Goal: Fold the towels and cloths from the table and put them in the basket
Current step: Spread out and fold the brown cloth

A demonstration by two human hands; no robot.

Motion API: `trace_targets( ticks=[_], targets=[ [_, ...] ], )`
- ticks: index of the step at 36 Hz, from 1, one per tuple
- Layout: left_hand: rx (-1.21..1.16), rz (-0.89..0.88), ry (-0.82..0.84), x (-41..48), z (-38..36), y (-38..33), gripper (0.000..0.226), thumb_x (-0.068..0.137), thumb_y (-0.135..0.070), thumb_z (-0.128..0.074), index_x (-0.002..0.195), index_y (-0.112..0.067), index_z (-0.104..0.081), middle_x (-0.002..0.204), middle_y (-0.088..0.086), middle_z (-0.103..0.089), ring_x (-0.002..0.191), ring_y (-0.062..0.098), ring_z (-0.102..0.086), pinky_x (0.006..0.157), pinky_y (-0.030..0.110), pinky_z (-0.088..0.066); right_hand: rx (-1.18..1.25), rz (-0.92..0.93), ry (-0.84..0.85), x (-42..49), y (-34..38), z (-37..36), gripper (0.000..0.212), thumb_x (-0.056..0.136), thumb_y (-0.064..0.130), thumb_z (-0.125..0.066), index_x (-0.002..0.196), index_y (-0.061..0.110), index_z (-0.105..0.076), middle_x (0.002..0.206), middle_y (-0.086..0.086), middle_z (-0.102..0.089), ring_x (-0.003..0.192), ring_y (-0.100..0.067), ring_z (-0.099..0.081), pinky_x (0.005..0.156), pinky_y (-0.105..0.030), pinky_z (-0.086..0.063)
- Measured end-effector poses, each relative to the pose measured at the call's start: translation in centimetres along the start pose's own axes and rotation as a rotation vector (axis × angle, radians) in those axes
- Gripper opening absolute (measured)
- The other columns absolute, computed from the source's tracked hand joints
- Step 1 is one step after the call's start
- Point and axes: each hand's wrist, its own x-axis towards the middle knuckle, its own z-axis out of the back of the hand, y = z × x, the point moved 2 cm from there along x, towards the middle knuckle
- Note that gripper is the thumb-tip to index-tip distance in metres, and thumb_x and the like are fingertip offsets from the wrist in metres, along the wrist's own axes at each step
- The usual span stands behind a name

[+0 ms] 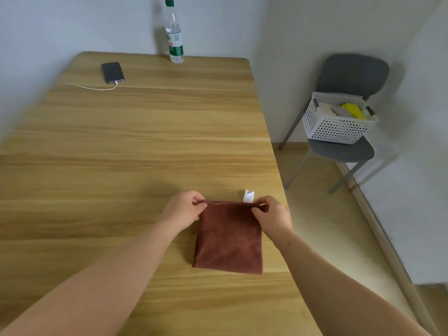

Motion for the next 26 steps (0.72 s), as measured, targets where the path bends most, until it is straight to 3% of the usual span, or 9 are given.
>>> trace_targets(
  ticks=[4, 7, 10, 15, 18, 20, 22, 24, 26],
  targets=[
    [0.013, 0.020, -0.047, 0.5, -0.5, 0.2, 0.012, 0.092, -0.027, -0.055, 0.104, -0.024, -0.054, 0.113, -0.006, -0.058, 0.069, 0.008, -0.062, 0.060, 0.021, -0.042, -0.070, -0.003, -0.003, 0.6, 0.0, -0.3, 0.028, 0.091, 0.018, -0.055, 0.119, 0.018, -0.056, 0.114, -0.002, -0.063, 0.091, -0.014, -0.053, 0.062, -0.015, -0.039],
    [0.187, -0.011, -0.264, -0.2, -0.4, -0.3, 0.033, 0.092, -0.030, -0.056, 0.118, -0.013, -0.044, 0.122, 0.004, -0.048, 0.076, 0.016, -0.052, 0.062, 0.027, -0.038, -0.229, 0.048, -0.106, 0.2, 0.4, -0.3, 0.048, 0.091, 0.026, -0.056, 0.136, 0.020, -0.041, 0.138, -0.002, -0.043, 0.121, -0.023, -0.040, 0.096, -0.030, -0.036],
    [0.255, -0.200, -0.407, -1.7, -0.6, -0.4, 0.025, 0.089, -0.023, -0.060, 0.106, -0.008, -0.051, 0.107, 0.009, -0.049, 0.069, 0.017, -0.044, 0.057, 0.027, -0.033, -0.363, 0.157, -0.166, -0.9, 0.3, -0.9, 0.043, 0.088, 0.027, -0.057, 0.129, 0.017, -0.048, 0.129, -0.004, -0.045, 0.118, -0.023, -0.041, 0.097, -0.031, -0.036],
    [0.388, -0.575, -0.208, -4.5, -2.6, 1.6, 0.020, 0.075, -0.014, -0.073, 0.090, -0.018, -0.060, 0.093, -0.003, -0.058, 0.072, 0.014, -0.059, 0.054, 0.015, -0.036, -0.384, 0.451, -0.059, -4.2, -1.2, -2.7, 0.012, 0.066, 0.018, -0.071, 0.074, 0.014, -0.063, 0.075, -0.002, -0.061, 0.072, -0.029, -0.059, 0.059, -0.037, -0.046],
    [0.538, -0.718, -0.072, -6.6, -3.9, 3.4, 0.026, 0.074, -0.025, -0.072, 0.097, -0.032, -0.062, 0.113, -0.011, -0.061, 0.098, 0.009, -0.065, 0.069, 0.018, -0.052, -0.472, 0.507, 0.086, -6.0, -2.4, -3.2, 0.024, 0.075, 0.031, -0.065, 0.094, 0.017, -0.068, 0.098, 0.001, -0.064, 0.096, -0.024, -0.058, 0.081, -0.035, -0.044],
    [0.699, -0.719, -0.053, -7.8, -4.6, 4.8, 0.029, 0.080, -0.039, -0.052, 0.107, -0.036, -0.063, 0.122, -0.013, -0.060, 0.112, 0.008, -0.060, 0.082, 0.022, -0.051, -0.533, 0.500, 0.176, -7.3, -3.3, -3.3, 0.041, 0.081, 0.040, -0.057, 0.116, 0.019, -0.062, 0.123, 0.003, -0.056, 0.120, -0.020, -0.046, 0.099, -0.035, -0.034],
    [0.786, -0.690, -0.019, -8.8, -4.9, 5.8, 0.050, 0.079, -0.048, -0.035, 0.118, -0.031, -0.061, 0.129, -0.012, -0.056, 0.117, 0.010, -0.057, 0.087, 0.027, -0.048, -0.575, 0.507, 0.227, -8.4, -4.2, -3.3, 0.052, 0.082, 0.046, -0.051, 0.129, 0.023, -0.054, 0.138, 0.005, -0.046, 0.134, -0.017, -0.035, 0.108, -0.035, -0.026],
    [0.851, -0.653, -0.003, -10.0, -5.0, 6.5, 0.057, 0.078, -0.050, -0.032, 0.123, -0.026, -0.057, 0.130, -0.010, -0.056, 0.117, 0.012, -0.057, 0.085, 0.032, -0.050, -0.588, 0.525, 0.223, -9.4, -4.9, -3.2, 0.049, 0.081, 0.040, -0.060, 0.127, 0.024, -0.056, 0.139, 0.006, -0.047, 0.136, -0.016, -0.035, 0.109, -0.037, -0.030],
    [0.886, -0.622, 0.000, -11.1, -4.9, 6.7, 0.055, 0.078, -0.048, -0.033, 0.122, -0.025, -0.058, 0.125, -0.009, -0.061, 0.115, 0.011, -0.059, 0.084, 0.034, -0.053, -0.585, 0.596, 0.150, -10.0, -5.5, -3.2, 0.039, 0.061, 0.029, -0.080, 0.099, 0.025, -0.071, 0.112, 0.006, -0.066, 0.113, -0.016, -0.061, 0.089, -0.032, -0.053]
  ],
)
